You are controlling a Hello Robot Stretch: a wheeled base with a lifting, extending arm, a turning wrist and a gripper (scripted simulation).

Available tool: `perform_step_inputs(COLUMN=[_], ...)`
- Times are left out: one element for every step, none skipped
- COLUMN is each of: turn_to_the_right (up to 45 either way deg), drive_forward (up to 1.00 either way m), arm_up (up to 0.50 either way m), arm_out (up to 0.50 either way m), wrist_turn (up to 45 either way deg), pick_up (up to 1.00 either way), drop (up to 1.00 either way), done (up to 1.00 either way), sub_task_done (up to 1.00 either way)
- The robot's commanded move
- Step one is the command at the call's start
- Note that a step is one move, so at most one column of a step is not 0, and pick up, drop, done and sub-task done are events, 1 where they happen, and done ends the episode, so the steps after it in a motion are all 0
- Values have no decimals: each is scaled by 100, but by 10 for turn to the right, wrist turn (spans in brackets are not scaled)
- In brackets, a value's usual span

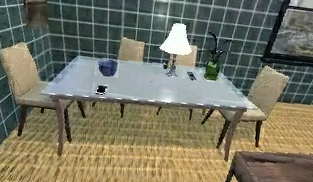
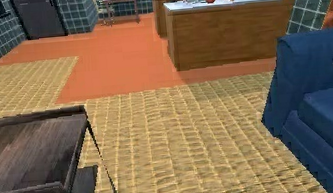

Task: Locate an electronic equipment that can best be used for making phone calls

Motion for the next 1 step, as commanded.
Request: perform_step_inputs(turn_to_the_right=[0], drive_forward=[95], arm_up=[0], arm_out=[0], wrist_turn=[0], pick_up=[0], drop=[0], done=[0], sub_task_done=[0])
